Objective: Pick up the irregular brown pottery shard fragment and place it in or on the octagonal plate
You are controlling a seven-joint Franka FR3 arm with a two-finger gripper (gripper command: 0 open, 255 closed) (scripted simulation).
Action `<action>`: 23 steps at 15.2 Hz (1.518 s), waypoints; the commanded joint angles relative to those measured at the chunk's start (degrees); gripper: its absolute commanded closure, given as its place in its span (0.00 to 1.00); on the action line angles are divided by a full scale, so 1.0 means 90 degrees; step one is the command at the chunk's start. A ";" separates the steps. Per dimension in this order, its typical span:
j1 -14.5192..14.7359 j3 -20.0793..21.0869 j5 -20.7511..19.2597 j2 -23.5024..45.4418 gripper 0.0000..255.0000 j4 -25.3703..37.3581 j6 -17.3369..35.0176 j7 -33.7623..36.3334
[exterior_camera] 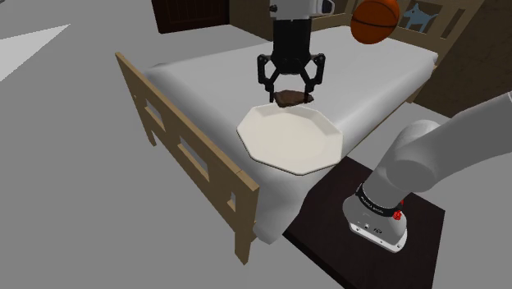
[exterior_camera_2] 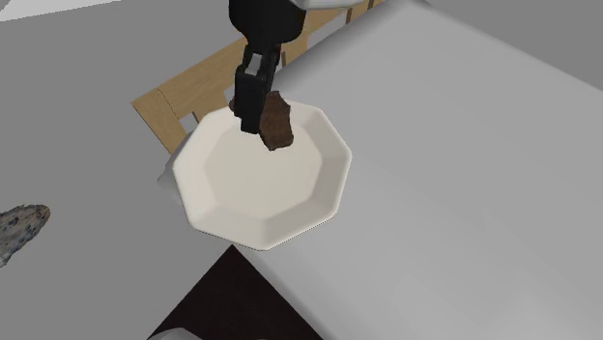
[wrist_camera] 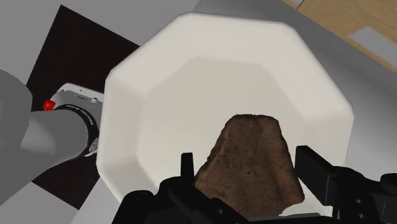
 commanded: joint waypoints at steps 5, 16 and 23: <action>0.0084 0.0115 0.0145 -0.0275 1.00 -0.0645 0.0392 0.0016; 0.0119 0.0253 0.0244 -0.0308 1.00 -0.1501 0.1208 -0.0135; 0.0119 0.0253 0.0244 -0.0307 0.00 -0.1501 0.1208 -0.0135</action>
